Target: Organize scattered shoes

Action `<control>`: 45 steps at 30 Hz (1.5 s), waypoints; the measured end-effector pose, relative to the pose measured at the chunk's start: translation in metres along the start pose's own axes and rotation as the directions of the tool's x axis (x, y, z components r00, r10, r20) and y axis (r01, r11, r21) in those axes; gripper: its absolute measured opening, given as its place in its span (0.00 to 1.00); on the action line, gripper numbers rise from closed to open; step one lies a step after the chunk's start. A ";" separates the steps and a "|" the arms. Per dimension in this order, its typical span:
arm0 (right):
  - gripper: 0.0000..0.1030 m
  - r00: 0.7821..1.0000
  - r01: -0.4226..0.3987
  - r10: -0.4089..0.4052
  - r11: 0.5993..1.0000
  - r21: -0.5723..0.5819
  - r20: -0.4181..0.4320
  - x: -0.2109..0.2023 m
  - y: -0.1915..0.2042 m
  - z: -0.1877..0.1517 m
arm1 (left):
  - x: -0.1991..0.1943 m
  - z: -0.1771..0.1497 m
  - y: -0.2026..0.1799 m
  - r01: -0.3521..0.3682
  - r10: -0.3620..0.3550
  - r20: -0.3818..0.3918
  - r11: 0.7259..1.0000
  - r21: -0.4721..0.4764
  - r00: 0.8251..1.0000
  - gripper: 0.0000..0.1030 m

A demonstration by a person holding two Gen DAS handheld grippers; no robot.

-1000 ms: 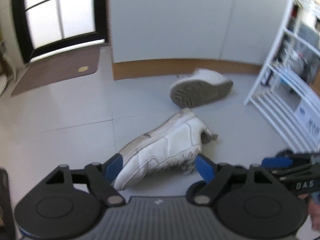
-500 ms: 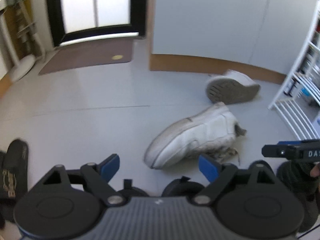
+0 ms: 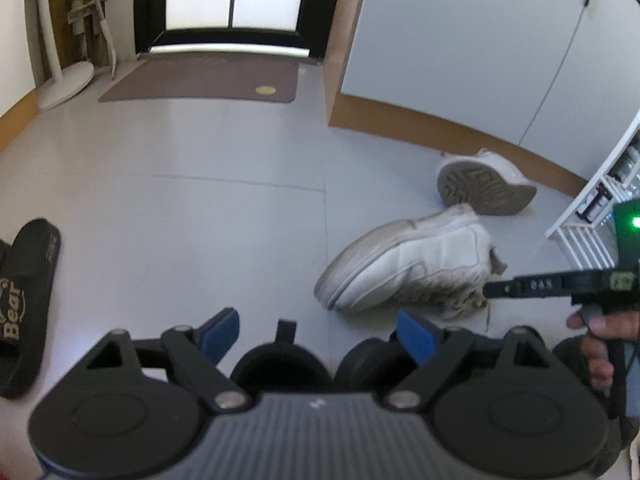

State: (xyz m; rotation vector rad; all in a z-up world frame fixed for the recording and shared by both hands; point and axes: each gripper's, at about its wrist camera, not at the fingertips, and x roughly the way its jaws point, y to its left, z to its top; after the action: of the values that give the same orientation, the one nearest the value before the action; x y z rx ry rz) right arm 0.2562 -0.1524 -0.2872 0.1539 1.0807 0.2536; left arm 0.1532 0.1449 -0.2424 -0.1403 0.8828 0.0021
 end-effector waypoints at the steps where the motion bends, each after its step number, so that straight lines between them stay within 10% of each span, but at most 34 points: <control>1: 0.50 1.000 0.000 0.000 1.000 0.001 -0.002 0.002 0.001 0.000 | 0.001 -0.001 0.000 0.000 0.000 -0.005 1.000 0.001 1.000 0.85; 31: 0.50 0.990 -0.106 0.106 0.994 0.000 0.089 -0.001 0.012 0.032 | 0.015 -0.003 0.018 -0.080 0.079 -0.014 0.995 -0.057 0.997 0.85; 45: 0.57 0.999 -0.011 0.008 0.995 -0.100 -0.033 0.015 0.012 0.008 | 0.019 -0.008 0.030 -0.090 0.088 -0.025 0.992 -0.089 0.996 0.85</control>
State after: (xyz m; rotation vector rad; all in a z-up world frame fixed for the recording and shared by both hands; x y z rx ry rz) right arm 0.2681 -0.1361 -0.2937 0.0649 1.0978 0.3191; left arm 0.1577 0.1728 -0.2659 -0.1849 0.9099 0.1239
